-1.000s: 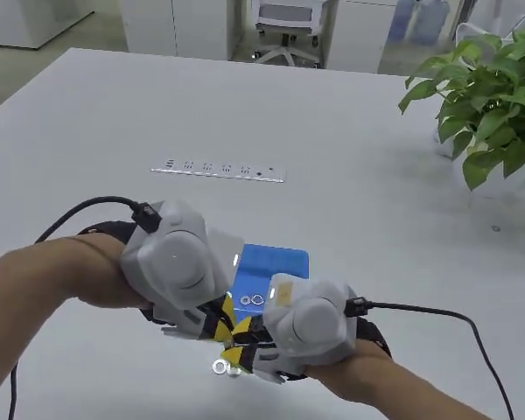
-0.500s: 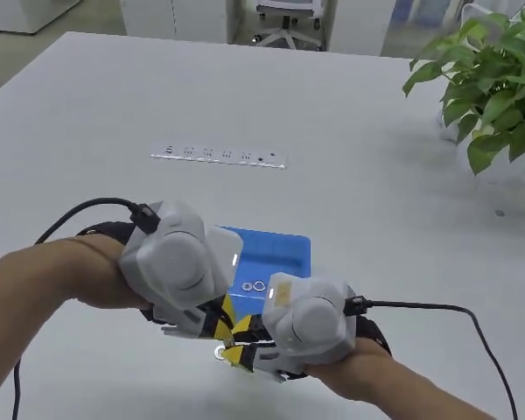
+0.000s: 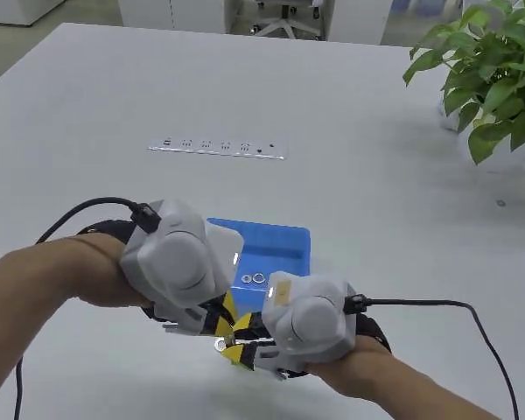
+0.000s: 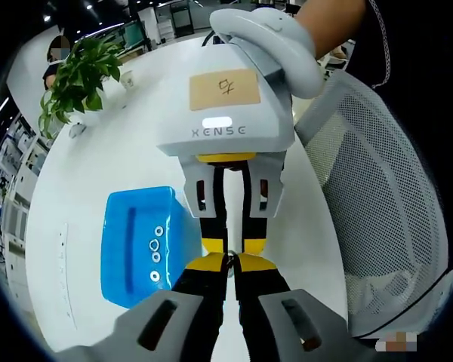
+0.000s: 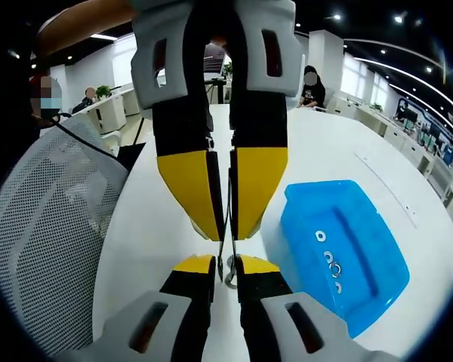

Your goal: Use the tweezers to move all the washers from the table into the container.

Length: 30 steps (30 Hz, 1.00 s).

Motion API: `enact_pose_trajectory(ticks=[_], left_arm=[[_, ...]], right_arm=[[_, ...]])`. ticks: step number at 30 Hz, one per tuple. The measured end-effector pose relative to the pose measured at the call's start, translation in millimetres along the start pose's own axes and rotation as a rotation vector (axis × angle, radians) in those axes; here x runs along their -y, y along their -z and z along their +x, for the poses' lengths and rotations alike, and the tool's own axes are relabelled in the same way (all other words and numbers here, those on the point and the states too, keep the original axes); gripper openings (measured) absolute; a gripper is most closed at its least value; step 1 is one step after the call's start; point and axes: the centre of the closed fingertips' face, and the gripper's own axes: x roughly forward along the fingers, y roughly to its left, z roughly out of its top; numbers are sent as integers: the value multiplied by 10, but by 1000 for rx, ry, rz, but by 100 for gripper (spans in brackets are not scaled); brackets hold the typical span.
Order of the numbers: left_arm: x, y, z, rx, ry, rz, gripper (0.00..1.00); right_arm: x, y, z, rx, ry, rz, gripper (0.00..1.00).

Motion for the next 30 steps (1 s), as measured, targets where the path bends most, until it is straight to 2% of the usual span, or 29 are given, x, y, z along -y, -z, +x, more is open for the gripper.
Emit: enact_pose_trajectory(ticks=[13, 20, 30], left_arm=[[30, -35, 12, 11, 10, 2, 7], [33, -48, 17, 15, 15, -2, 7], [14, -28, 12, 18, 10, -10, 7]], right_arm=[[-37, 41, -2, -22, -5, -23, 15], [-5, 46, -9, -26, 12, -25, 11], [-4, 47, 3, -27, 8, -19, 10]])
